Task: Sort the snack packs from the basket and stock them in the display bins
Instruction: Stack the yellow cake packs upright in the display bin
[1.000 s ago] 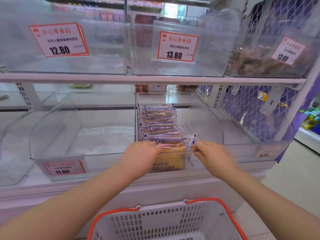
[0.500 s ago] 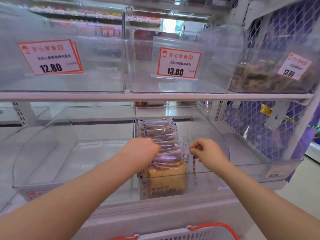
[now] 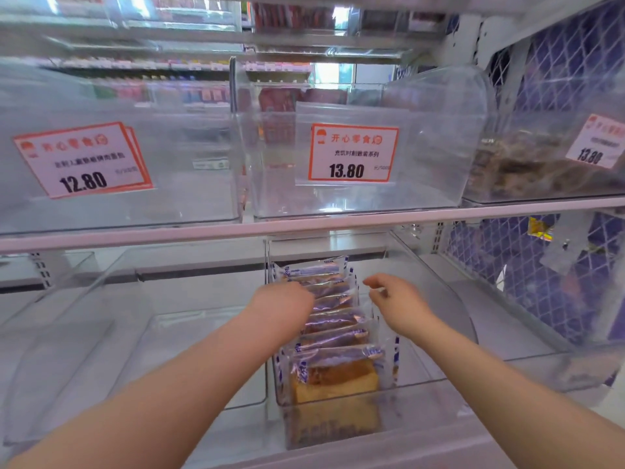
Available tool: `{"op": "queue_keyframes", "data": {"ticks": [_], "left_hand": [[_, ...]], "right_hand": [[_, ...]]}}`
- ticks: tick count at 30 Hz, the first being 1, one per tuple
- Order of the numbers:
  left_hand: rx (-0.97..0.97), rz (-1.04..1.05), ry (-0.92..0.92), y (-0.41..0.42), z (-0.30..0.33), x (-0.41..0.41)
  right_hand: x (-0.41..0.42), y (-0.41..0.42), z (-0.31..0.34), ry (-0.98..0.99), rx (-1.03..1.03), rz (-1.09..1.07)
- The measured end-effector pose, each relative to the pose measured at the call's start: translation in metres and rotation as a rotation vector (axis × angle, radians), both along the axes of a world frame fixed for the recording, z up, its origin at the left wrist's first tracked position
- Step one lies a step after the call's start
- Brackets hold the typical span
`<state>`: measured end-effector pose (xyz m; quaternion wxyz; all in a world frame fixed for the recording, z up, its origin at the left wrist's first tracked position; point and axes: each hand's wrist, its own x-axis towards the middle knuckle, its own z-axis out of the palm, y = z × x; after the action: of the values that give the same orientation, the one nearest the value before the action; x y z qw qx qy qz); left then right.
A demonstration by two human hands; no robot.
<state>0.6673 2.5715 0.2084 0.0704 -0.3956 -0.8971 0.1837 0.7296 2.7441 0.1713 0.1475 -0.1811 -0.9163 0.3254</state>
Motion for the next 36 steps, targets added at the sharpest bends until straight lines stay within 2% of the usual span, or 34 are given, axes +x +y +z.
{"op": "queue_keyframes", "data": {"ticks": [6, 12, 19, 22, 24, 26, 28, 30, 32, 33, 36], "left_hand": [[-0.099, 0.018, 0.042, 0.016, -0.002, -0.024], [-0.074, -0.003, 0.091, 0.018, -0.009, -0.034], [-0.054, 0.039, 0.08, 0.017, -0.007, -0.029], [0.074, 0.05, -0.019, 0.01, 0.0, -0.021], [0.217, -0.03, -0.106, 0.0, 0.003, -0.01], [0.352, -0.175, -0.18, -0.017, 0.001, 0.009], [0.513, -0.375, -0.143, -0.04, -0.005, 0.036], [0.603, -0.526, -0.106, -0.065, -0.013, 0.066], [0.657, -0.57, -0.113, -0.09, -0.031, 0.094], [0.656, -0.547, -0.176, -0.102, -0.043, 0.107], [0.581, -0.28, -0.487, -0.132, -0.097, 0.141]], "right_hand": [[-0.035, 0.004, -0.004, -0.059, 0.025, 0.024], [-0.037, 0.019, -0.009, -0.07, 0.117, 0.025], [-0.034, 0.016, -0.014, -0.095, 0.022, -0.06], [-0.013, 0.005, -0.002, -0.034, 0.129, -0.02], [0.009, -0.004, 0.002, 0.073, 0.193, 0.039], [0.04, -0.018, 0.005, 0.19, 0.249, 0.111], [0.075, -0.036, 0.005, 0.304, 0.284, 0.204], [0.108, -0.055, -0.002, 0.328, 0.27, 0.315], [0.136, -0.076, -0.018, 0.204, 0.221, 0.432], [0.147, -0.087, -0.03, 0.098, 0.205, 0.49], [0.174, -0.122, -0.081, -0.237, 0.152, 0.594]]}}
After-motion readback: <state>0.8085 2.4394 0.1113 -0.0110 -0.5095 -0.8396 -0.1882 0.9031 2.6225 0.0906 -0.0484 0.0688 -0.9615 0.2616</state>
